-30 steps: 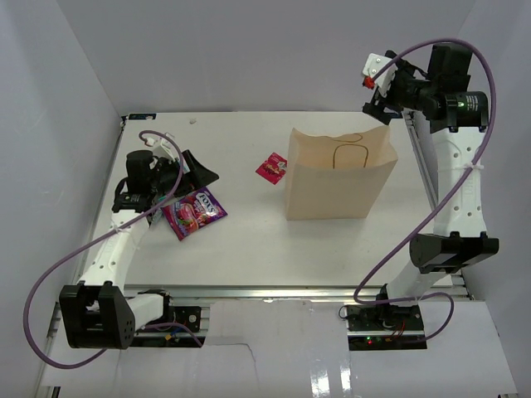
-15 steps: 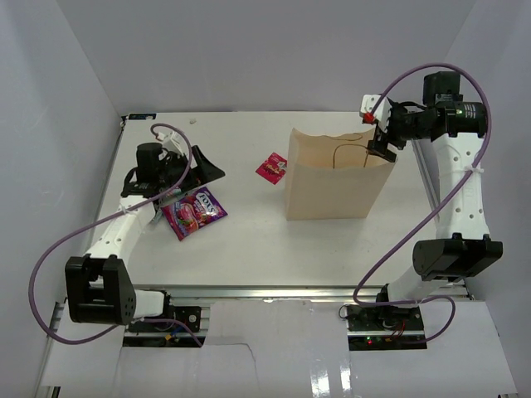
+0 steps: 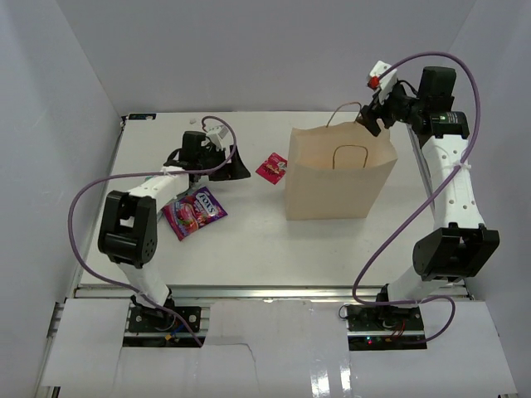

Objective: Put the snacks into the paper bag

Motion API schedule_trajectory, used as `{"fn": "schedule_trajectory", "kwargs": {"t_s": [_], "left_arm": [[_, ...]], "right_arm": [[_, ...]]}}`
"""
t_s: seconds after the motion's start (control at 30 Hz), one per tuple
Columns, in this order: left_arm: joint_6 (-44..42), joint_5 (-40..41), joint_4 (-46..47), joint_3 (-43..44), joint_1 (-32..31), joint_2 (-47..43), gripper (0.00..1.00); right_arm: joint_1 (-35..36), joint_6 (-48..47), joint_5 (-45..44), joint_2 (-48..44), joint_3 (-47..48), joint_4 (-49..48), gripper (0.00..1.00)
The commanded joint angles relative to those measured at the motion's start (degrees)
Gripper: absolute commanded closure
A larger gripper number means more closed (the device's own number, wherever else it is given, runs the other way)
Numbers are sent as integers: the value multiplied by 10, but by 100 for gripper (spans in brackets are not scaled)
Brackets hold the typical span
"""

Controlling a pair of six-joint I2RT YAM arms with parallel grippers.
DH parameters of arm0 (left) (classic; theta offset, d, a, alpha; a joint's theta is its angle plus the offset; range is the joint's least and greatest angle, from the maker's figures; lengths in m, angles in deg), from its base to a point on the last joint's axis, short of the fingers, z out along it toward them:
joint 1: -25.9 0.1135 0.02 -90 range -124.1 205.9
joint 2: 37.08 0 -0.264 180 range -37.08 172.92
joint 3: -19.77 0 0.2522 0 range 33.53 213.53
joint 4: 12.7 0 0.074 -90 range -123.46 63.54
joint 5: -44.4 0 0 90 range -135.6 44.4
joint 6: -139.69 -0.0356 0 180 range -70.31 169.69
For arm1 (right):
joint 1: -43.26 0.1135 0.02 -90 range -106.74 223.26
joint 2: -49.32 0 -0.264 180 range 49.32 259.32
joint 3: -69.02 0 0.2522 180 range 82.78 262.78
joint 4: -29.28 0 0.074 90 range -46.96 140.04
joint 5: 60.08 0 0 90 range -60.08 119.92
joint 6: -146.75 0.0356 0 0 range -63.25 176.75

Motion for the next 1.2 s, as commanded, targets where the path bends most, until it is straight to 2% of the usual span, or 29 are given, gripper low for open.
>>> {"fn": "schedule_trajectory", "kwargs": {"t_s": [0.0,0.13,0.37,0.5,0.63,0.83,1.0,1.17], "left_arm": [[-50,-4,40,34,-2,33,10],[-42,-22,77,66,-6,95,11],[-52,20,133,151,-45,197,14],[-67,130,130,212,-72,257,16],[-82,201,111,261,-103,296,16],[-93,307,85,282,-141,326,15],[-103,340,68,269,-159,339,19],[-89,347,58,229,-165,331,29]], "right_arm": [[2,122,-9,-20,2,-149,21],[2,157,5,-19,15,-163,21],[-3,157,22,-53,-22,-155,20],[-10,173,51,-85,-52,-154,20],[-15,184,61,-103,-79,-156,20],[-31,196,68,-118,-103,-156,20],[-41,203,77,-125,-112,-158,20],[-45,209,80,-129,-118,-161,20]]}}
